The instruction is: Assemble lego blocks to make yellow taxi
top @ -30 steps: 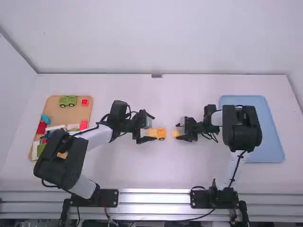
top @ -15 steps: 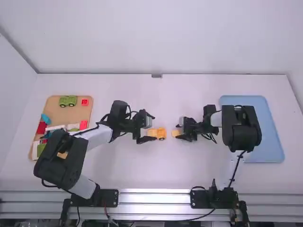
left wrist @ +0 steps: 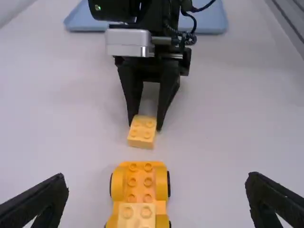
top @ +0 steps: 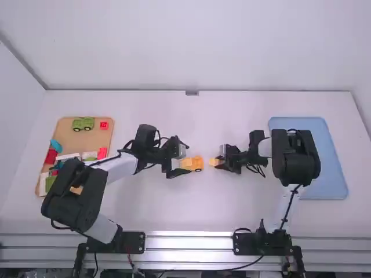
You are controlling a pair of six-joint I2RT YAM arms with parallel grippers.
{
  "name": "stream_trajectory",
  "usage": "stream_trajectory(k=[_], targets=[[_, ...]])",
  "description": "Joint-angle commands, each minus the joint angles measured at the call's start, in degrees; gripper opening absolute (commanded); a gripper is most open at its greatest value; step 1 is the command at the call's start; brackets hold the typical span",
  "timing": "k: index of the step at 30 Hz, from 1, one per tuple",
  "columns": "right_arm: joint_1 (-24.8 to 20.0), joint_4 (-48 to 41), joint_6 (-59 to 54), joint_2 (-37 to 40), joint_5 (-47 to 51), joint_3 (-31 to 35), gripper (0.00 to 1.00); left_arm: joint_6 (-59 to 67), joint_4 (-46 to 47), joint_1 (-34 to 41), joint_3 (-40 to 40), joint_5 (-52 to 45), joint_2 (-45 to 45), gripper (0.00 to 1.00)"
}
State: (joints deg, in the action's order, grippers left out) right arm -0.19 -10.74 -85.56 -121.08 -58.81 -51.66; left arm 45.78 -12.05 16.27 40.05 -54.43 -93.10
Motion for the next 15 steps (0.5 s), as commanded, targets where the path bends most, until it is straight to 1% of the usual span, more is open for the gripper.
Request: stream_trajectory(k=[1, 4, 7, 8, 10, 11, 12, 15], targets=[[-0.2, -0.9, 0.0, -1.1, -1.8, 0.0, 0.28, 2.2, 0.2, -0.2, -1.3, -1.5, -1.1, 0.99], [-0.2, -3.8, 0.0, -0.7, -2.0, -1.4, 0.27, 0.4, -2.0, -0.2, -1.5, -1.6, -2.8, 0.99], [-0.1, -10.2, -0.3, -0.3, -1.7, -4.5, 0.27, 0.2, -5.1, -0.2, -1.5, -1.5, -5.9, 0.99], [-0.1, -10.5, -0.4, -0.3, -1.7, -4.7, 0.27, 0.2, -5.2, -0.2, -1.5, -1.5, -6.1, 0.99], [-0.2, -16.8, -5.5, -0.3, -2.6, -7.2, 0.27, 0.3, -7.8, -0.2, -1.4, -1.4, -8.7, 0.99], [-0.2, -18.9, -7.8, -0.2, -3.0, -7.9, 0.30, 0.0, -8.8, -0.2, -1.4, -0.5, -9.7, 0.99], [-0.2, -20.5, -9.7, -0.1, -3.3, -8.5, 0.31, -0.5, -9.5, -0.2, -1.4, 0.1, -10.4, 0.99], [-0.2, -25.8, -14.0, 0.5, -3.3, -10.4, 0.31, -3.2, -13.0, -0.2, -1.4, 1.4, -13.0, 0.99]])
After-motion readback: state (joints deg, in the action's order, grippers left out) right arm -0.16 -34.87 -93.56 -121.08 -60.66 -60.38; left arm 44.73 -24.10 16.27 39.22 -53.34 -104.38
